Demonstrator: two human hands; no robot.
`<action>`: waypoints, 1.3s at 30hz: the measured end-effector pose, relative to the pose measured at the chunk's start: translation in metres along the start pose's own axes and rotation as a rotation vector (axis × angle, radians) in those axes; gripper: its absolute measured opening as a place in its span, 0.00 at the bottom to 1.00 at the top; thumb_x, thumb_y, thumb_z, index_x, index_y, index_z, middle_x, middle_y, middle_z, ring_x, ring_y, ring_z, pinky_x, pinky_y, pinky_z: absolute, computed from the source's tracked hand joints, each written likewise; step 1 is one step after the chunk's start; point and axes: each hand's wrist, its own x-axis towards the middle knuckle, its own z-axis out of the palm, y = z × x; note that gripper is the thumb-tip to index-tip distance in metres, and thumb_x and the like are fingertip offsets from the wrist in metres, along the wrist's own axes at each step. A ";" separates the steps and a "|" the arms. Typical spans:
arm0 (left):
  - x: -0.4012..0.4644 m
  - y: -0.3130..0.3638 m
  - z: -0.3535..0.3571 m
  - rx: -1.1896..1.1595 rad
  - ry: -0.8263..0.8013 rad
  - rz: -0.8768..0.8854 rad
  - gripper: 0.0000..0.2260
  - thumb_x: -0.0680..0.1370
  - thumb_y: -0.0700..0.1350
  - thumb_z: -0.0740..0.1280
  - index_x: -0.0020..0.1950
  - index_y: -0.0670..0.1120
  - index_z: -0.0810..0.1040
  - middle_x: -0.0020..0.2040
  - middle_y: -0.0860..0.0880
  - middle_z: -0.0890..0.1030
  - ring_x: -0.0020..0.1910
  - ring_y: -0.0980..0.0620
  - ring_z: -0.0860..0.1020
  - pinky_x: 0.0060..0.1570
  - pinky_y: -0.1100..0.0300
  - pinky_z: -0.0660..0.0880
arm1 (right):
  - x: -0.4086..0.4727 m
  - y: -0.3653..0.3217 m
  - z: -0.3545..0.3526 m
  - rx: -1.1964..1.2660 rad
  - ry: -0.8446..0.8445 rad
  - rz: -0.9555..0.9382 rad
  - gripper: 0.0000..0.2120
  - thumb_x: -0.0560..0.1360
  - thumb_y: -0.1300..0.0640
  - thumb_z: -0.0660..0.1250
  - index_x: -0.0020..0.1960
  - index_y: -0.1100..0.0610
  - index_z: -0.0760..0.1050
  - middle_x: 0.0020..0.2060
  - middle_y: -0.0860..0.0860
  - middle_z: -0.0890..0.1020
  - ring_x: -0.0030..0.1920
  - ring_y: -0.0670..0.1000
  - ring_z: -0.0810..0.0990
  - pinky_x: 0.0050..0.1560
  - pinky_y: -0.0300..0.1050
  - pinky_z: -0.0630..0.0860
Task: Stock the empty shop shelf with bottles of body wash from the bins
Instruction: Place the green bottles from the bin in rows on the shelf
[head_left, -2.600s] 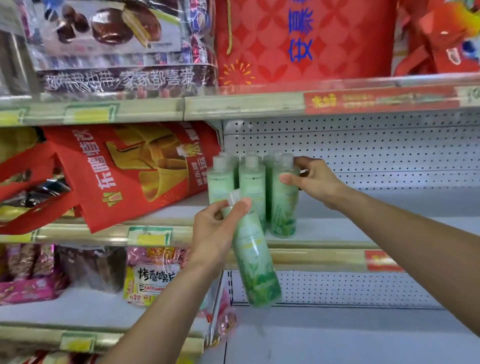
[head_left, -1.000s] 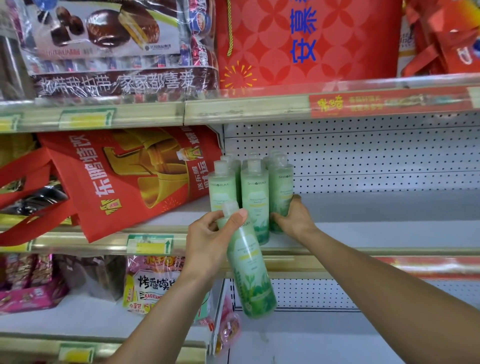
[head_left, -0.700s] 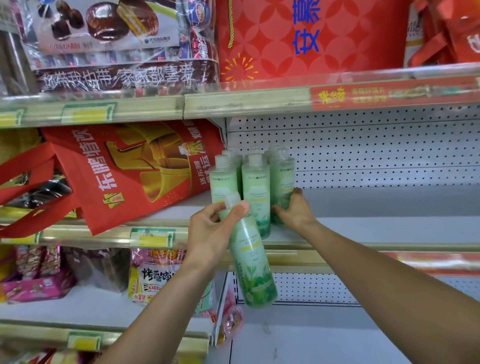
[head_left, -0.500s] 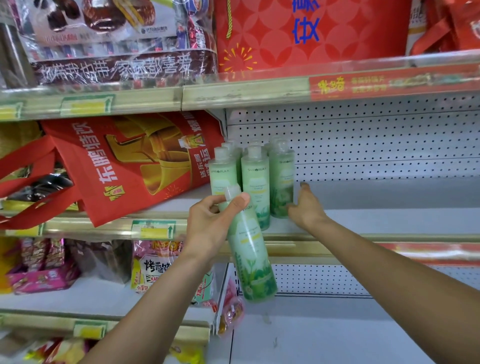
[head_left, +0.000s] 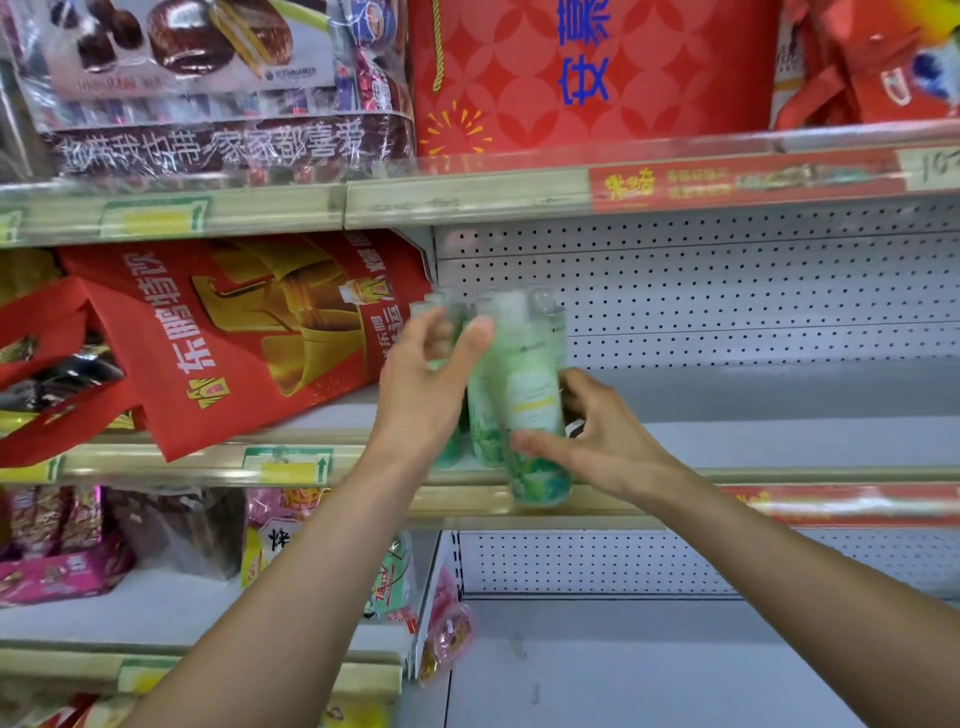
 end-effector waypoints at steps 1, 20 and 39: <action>0.005 -0.005 -0.004 0.075 0.062 0.044 0.27 0.76 0.58 0.69 0.71 0.49 0.70 0.63 0.53 0.75 0.61 0.56 0.75 0.63 0.59 0.71 | 0.004 0.001 -0.005 0.035 0.066 0.018 0.25 0.67 0.48 0.76 0.59 0.52 0.71 0.50 0.44 0.82 0.47 0.40 0.80 0.42 0.32 0.75; 0.043 -0.098 -0.012 0.745 -0.029 -0.002 0.33 0.71 0.62 0.71 0.68 0.47 0.66 0.57 0.48 0.81 0.64 0.46 0.74 0.77 0.50 0.49 | 0.041 0.038 0.004 -0.268 0.151 0.231 0.28 0.70 0.46 0.73 0.62 0.55 0.64 0.53 0.50 0.80 0.52 0.53 0.80 0.53 0.57 0.78; -0.077 -0.073 -0.075 0.678 -0.113 0.195 0.28 0.75 0.55 0.69 0.72 0.49 0.67 0.65 0.48 0.72 0.65 0.45 0.68 0.62 0.52 0.66 | -0.054 0.007 0.045 -0.767 0.322 -0.131 0.25 0.74 0.53 0.69 0.68 0.57 0.68 0.65 0.54 0.73 0.63 0.57 0.72 0.54 0.54 0.73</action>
